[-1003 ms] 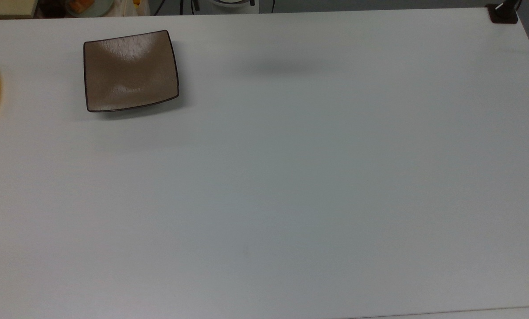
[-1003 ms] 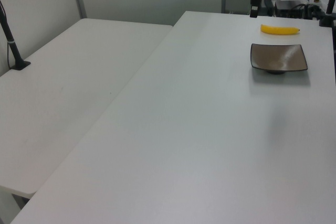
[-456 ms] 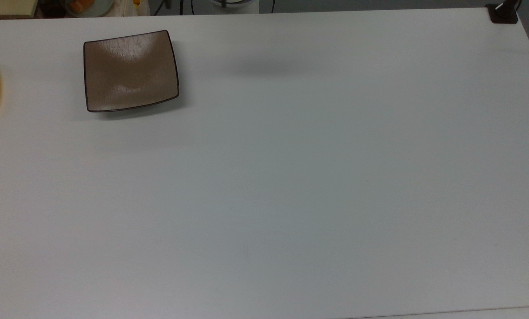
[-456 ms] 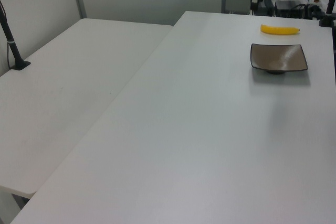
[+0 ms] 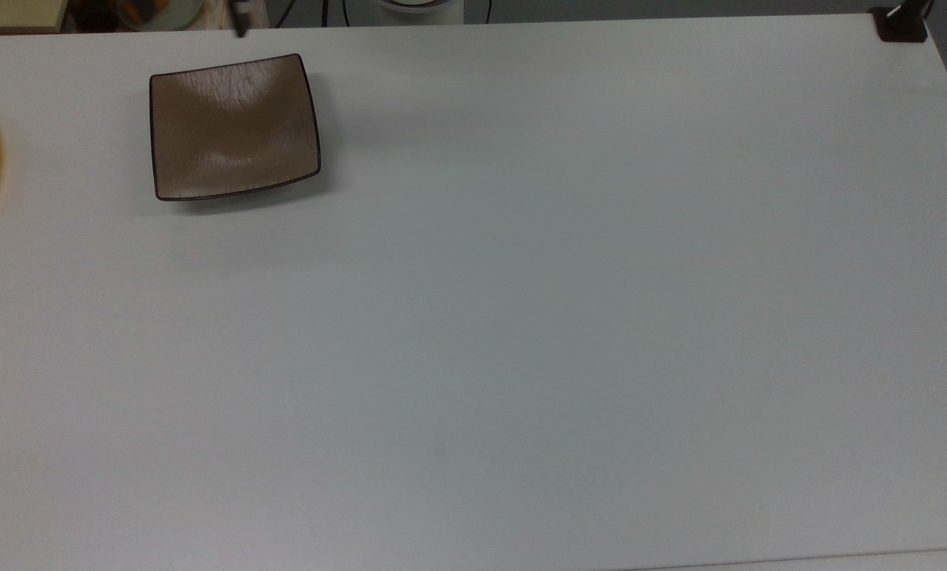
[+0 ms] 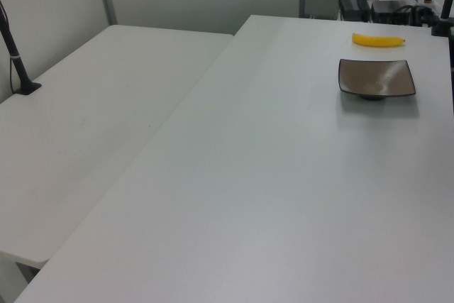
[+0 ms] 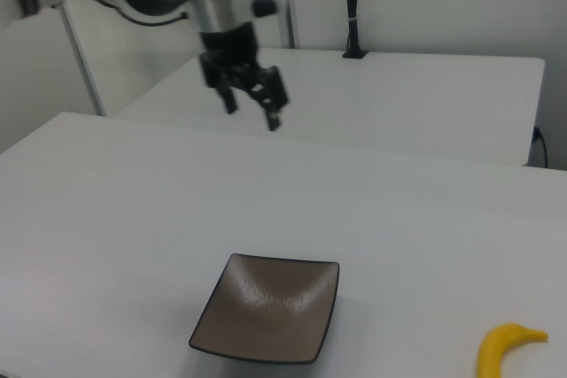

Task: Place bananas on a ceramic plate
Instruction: 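Move the open gripper over the yellow banana beside the plate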

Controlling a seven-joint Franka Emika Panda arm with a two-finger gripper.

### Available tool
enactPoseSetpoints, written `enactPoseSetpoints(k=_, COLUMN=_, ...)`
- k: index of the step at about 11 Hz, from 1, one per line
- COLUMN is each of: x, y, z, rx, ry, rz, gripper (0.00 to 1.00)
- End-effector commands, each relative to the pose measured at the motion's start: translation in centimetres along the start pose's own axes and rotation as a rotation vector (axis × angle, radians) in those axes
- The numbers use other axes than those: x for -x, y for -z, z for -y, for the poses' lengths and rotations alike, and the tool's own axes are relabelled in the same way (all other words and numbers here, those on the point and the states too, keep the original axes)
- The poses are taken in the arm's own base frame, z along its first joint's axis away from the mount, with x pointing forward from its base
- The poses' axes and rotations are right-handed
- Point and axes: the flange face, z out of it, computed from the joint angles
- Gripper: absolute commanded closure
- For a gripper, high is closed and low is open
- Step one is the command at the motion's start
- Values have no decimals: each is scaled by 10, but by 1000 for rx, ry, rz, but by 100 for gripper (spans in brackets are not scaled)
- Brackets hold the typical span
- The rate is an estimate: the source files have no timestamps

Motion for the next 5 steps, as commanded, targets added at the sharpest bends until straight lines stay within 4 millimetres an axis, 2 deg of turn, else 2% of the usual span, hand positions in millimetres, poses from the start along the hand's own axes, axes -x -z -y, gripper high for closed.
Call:
enactPoseSetpoints(k=1, x=-37, y=-17, z=-89, rx=41, ry=-109, rz=-12, gripper=0)
enactPoseSetpoints(k=3, x=-34, y=-38, z=-157, rx=51, ry=-158, rz=8, gripper=0)
enactPoseSetpoints(k=5, x=-18, y=-62, z=-230, rx=51, ry=-186, rz=43, gripper=0)
